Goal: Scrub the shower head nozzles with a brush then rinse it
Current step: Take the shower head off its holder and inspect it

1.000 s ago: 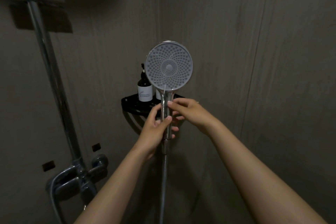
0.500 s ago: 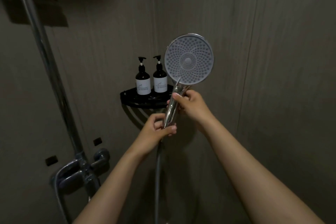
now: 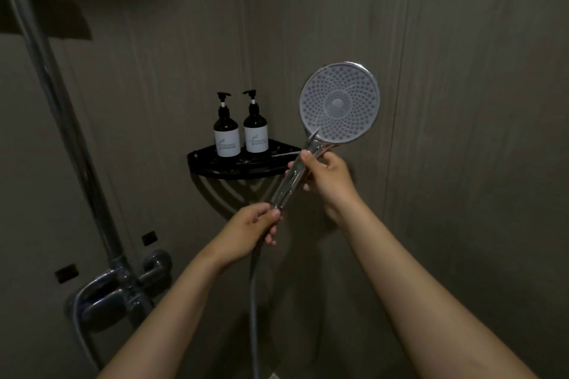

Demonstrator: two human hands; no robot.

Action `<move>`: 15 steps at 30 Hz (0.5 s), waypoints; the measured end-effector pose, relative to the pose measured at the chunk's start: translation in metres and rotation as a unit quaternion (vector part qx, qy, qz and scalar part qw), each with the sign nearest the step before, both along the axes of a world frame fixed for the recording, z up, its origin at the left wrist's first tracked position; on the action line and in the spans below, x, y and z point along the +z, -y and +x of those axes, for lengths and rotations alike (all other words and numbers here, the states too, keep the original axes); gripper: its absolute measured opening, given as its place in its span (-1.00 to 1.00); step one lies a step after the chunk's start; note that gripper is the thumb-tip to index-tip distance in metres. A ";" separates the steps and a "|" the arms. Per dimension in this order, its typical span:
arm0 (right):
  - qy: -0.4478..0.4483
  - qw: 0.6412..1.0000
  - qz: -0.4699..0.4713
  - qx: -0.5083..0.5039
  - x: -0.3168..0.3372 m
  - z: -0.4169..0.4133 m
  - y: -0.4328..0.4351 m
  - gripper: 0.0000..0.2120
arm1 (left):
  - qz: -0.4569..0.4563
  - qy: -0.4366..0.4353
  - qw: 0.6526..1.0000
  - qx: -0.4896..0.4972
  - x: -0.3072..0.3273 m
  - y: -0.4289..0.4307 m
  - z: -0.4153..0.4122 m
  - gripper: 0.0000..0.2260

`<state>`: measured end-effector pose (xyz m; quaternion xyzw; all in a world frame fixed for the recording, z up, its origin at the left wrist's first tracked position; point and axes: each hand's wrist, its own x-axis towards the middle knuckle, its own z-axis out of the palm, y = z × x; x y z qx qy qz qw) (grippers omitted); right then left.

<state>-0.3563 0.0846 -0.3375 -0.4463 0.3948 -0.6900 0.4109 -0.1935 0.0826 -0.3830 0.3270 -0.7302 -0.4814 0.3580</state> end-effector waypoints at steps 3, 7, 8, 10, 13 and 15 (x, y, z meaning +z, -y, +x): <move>0.043 0.999 0.002 0.032 -0.003 -0.005 -0.001 -0.94 | 0.072 -0.055 0.995 -0.037 0.003 0.000 0.000 -0.72; 0.068 0.997 -0.002 0.048 -0.006 -0.008 -0.003 -0.91 | 0.126 -0.085 0.987 -0.049 0.002 -0.001 0.003 -0.66; 0.069 0.996 -0.004 0.049 -0.007 -0.007 -0.003 -0.91 | 0.121 -0.081 0.988 -0.045 0.001 -0.001 0.004 -0.68; 0.066 0.997 -0.008 0.050 -0.008 -0.004 -0.005 -0.93 | 0.098 -0.069 0.992 -0.031 -0.001 -0.002 0.007 -0.69; 0.045 0.998 -0.008 0.044 -0.010 0.001 -0.006 -0.93 | 0.086 -0.054 0.995 0.012 -0.006 -0.005 0.013 -0.70; 0.041 0.998 -0.007 0.043 -0.012 0.004 -0.006 -0.92 | 0.069 -0.059 0.995 0.044 -0.008 -0.007 0.017 -0.75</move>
